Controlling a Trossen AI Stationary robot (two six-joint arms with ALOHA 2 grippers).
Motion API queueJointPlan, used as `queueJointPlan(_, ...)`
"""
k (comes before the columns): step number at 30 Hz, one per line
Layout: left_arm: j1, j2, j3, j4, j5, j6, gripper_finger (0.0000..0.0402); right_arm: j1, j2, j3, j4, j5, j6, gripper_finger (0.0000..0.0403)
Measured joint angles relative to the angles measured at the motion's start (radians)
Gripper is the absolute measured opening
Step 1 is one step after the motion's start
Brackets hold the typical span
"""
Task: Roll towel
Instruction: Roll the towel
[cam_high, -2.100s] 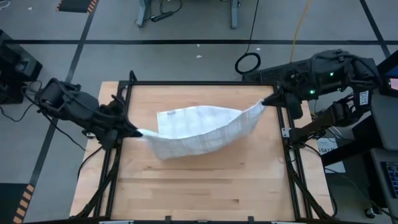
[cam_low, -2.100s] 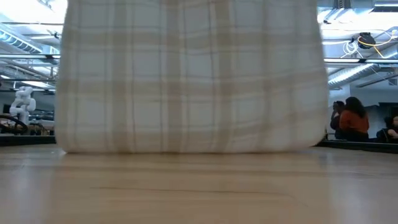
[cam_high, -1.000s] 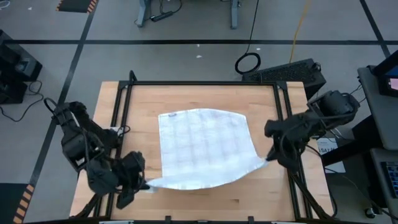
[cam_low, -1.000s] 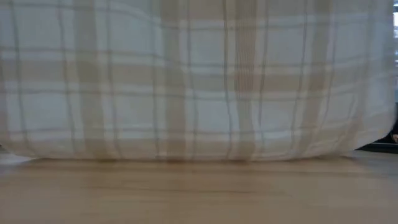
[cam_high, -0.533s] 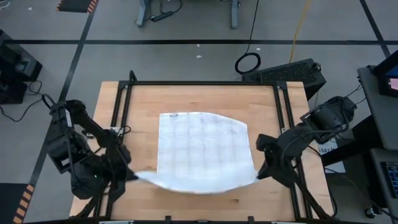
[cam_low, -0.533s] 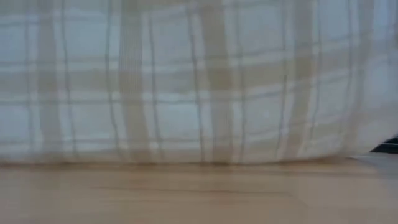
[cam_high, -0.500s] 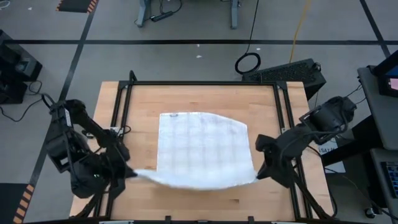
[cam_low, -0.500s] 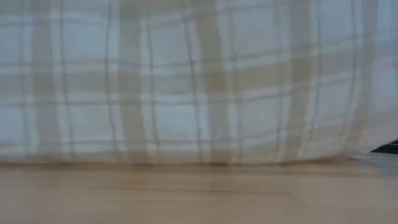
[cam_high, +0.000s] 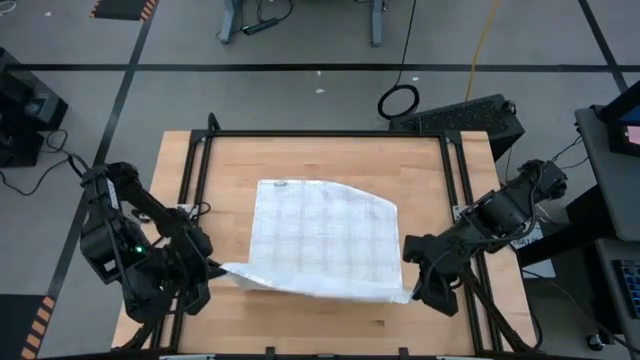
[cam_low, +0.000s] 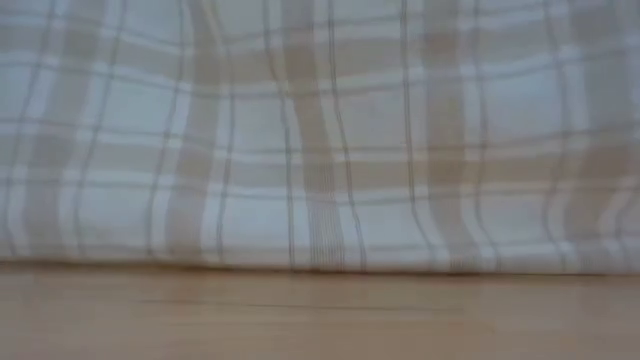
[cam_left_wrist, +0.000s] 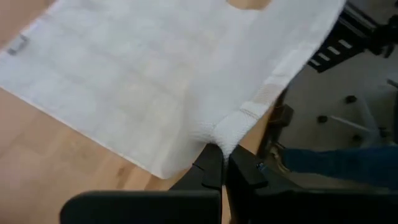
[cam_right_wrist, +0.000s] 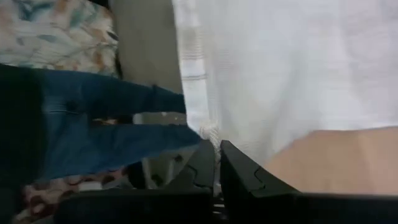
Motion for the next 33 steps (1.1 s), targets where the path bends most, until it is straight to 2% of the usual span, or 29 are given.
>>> queueJointPlan(2, 0.011, 0.015, 0.000, -0.021, -0.028, 0.000, 0.0004, -0.016, 0.000, 0.000, -0.046, 0.036, -0.032, 0.0002)
queueJointPlan(7, 0.059, 0.056, -0.007, -0.042, -0.129, 0.061, 0.0004, -0.040, 0.000, 0.000, -0.147, 0.221, -0.129, 0.0002)
queueJointPlan(10, 0.090, 0.085, -0.043, -0.043, -0.145, 0.098, 0.0004, -0.040, 0.000, 0.000, -0.195, 0.302, -0.197, 0.0002)
queueJointPlan(14, 0.129, 0.120, -0.137, -0.044, -0.104, 0.103, 0.0004, -0.040, 0.000, -0.011, -0.224, 0.327, -0.258, 0.0002)
queueJointPlan(19, 0.163, 0.145, -0.244, -0.046, -0.045, 0.034, 0.0004, -0.040, 0.000, -0.046, -0.227, 0.328, -0.248, 0.0002)
queueJointPlan(29, 0.234, 0.145, -0.351, -0.047, -0.052, 0.006, 0.0004, -0.040, 0.000, -0.071, -0.196, 0.340, -0.190, 0.0002)
queueJointPlan(33, 0.255, 0.145, -0.377, -0.047, -0.055, 0.021, 0.0004, -0.056, 0.000, -0.071, -0.196, 0.411, -0.179, 0.0002)
